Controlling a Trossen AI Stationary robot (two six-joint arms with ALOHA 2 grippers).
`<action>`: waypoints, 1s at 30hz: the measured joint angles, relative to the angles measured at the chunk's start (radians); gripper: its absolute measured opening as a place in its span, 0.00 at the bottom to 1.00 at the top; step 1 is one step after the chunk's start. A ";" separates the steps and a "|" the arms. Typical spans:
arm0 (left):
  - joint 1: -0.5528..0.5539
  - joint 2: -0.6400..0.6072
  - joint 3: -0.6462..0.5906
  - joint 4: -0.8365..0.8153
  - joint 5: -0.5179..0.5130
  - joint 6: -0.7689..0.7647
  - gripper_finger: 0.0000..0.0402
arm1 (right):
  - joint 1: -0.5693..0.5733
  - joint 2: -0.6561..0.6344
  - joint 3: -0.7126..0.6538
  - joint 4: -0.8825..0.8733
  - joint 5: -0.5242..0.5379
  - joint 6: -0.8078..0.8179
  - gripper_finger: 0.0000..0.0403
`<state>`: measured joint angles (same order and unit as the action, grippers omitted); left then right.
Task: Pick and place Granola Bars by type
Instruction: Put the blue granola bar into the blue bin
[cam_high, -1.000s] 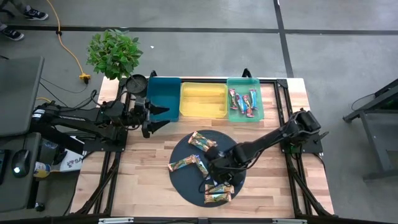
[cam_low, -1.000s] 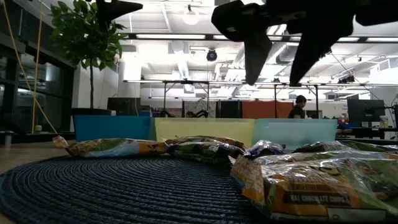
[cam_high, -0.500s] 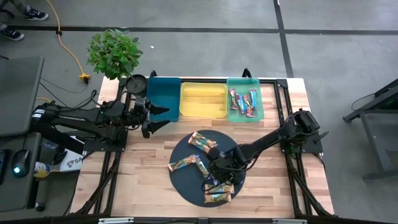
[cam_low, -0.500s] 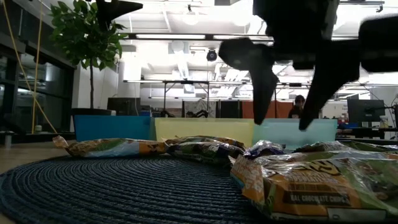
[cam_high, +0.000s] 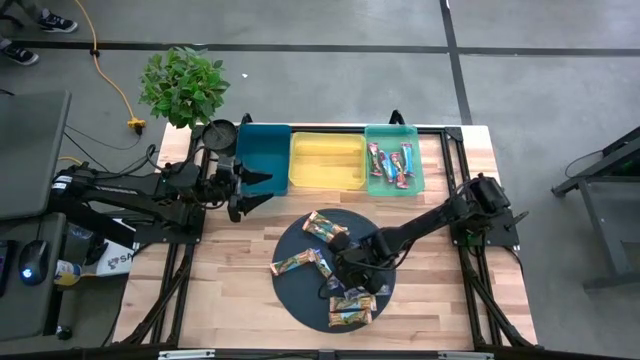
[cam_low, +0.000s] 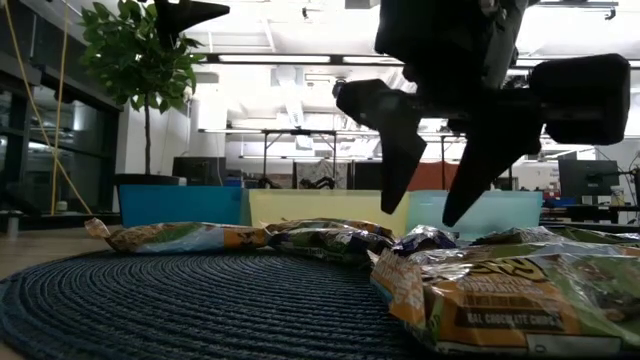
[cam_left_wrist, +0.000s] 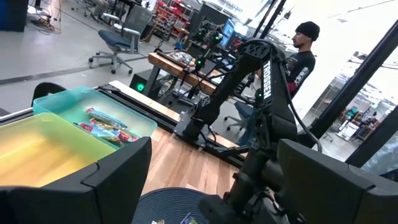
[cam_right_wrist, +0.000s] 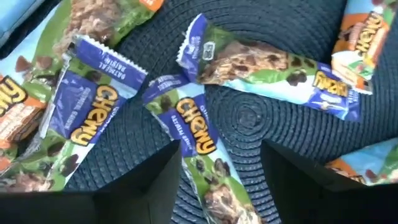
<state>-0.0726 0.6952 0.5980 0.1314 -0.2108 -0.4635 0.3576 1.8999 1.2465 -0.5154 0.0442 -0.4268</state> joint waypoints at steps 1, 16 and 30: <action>0.000 0.000 0.000 0.000 0.000 -0.001 0.86 | 0.000 0.003 0.000 0.000 -0.009 0.000 0.51; 0.000 0.000 0.000 0.000 0.000 -0.013 0.86 | 0.000 0.062 0.000 0.007 -0.045 0.010 0.50; 0.000 0.000 0.000 -0.001 0.001 -0.013 0.86 | 0.000 0.064 0.000 0.018 -0.058 0.149 0.26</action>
<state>-0.0724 0.6952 0.5980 0.1307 -0.2100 -0.4767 0.3576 1.9640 1.2465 -0.4976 -0.0142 -0.2778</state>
